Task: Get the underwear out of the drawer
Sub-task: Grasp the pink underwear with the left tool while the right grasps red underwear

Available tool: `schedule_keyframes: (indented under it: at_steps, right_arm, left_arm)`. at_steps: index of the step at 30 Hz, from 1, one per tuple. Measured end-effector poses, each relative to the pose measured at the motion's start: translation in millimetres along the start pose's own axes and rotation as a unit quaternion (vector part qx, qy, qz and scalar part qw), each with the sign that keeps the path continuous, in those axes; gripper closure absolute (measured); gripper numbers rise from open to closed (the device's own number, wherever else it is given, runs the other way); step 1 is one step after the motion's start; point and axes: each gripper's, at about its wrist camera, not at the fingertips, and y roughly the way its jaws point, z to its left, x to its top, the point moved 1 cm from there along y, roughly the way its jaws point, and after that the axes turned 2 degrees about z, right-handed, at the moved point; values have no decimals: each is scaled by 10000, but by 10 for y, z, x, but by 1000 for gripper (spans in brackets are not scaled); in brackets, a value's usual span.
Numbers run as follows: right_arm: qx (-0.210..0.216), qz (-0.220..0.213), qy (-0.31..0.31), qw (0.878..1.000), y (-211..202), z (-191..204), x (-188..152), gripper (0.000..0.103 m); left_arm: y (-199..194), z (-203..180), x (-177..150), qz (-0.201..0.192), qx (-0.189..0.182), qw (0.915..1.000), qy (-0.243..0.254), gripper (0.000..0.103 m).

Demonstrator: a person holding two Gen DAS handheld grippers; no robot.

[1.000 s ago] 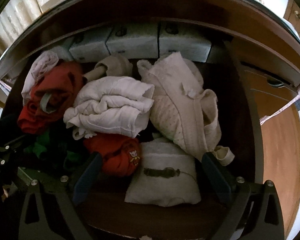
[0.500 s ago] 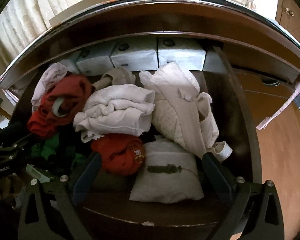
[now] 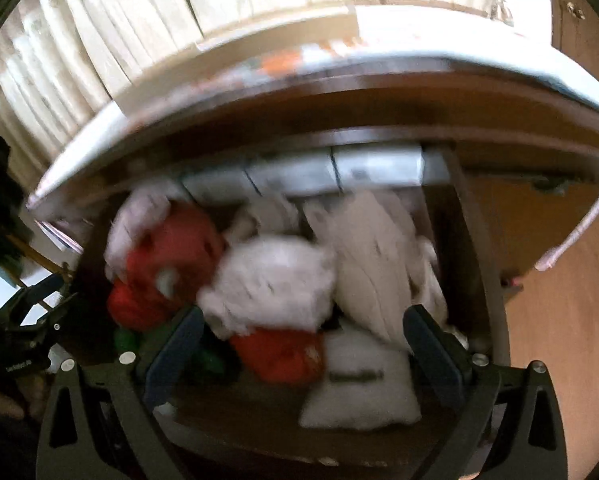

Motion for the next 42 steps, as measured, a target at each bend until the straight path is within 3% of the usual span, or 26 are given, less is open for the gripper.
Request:
schedule_keyframes:
  at_steps: [2, 5, 9, 13, 18, 24, 28, 29, 30, 33, 36, 42]
  right_arm:
    - [353, -4, -39, 9994, -9, 69, 164, 2]
    - [552, 46, -247, 9982, 76, 190, 328, 2]
    - [711, 288, -811, 9937, 291, 438, 499, 2]
    - [537, 532, -1483, 9861, 537, 755, 515, 2]
    - [717, 887, -1781, 9774, 792, 965, 568, 24]
    - [574, 1400, -2009, 9679, 1183, 1076, 581, 27]
    - [566, 1811, -2130, 9585, 1428, 1128, 457, 32]
    - [578, 1821, -2116, 9585, 1455, 1121, 443, 34]
    - [602, 1828, -2070, 9592, 1472, 1106, 438, 47]
    - [743, 1824, -1933, 9612, 1456, 1064, 439, 58]
    - [800, 1784, -1932, 9615, 1393, 1042, 413, 64]
    - [992, 1369, -1743, 9701, 1000, 951, 384, 66]
  left_arm:
    - [-24, 45, 183, -120, 40, 9999, 51, 0]
    - [82, 123, 400, -165, 63, 9998, -80, 0]
    - [422, 172, 533, 289, 115, 9991, -297, 0]
    - [656, 184, 537, 674, 297, 9969, -257, 0]
    - [674, 223, 523, 670, 507, 9964, -95, 0]
    - [714, 156, 488, 723, 446, 9961, 256, 0]
    - [766, 111, 487, 851, 190, 9957, 327, 0]
    - [783, 98, 497, 889, 123, 9955, 310, 0]
    - [797, 84, 501, 908, 83, 9954, 300, 0]
    - [846, 37, 513, 943, 82, 9949, 342, 0]
    - [921, -27, 524, 1025, 136, 9934, 492, 0]
    - [1035, -162, 551, 1051, 458, 9905, 761, 0]
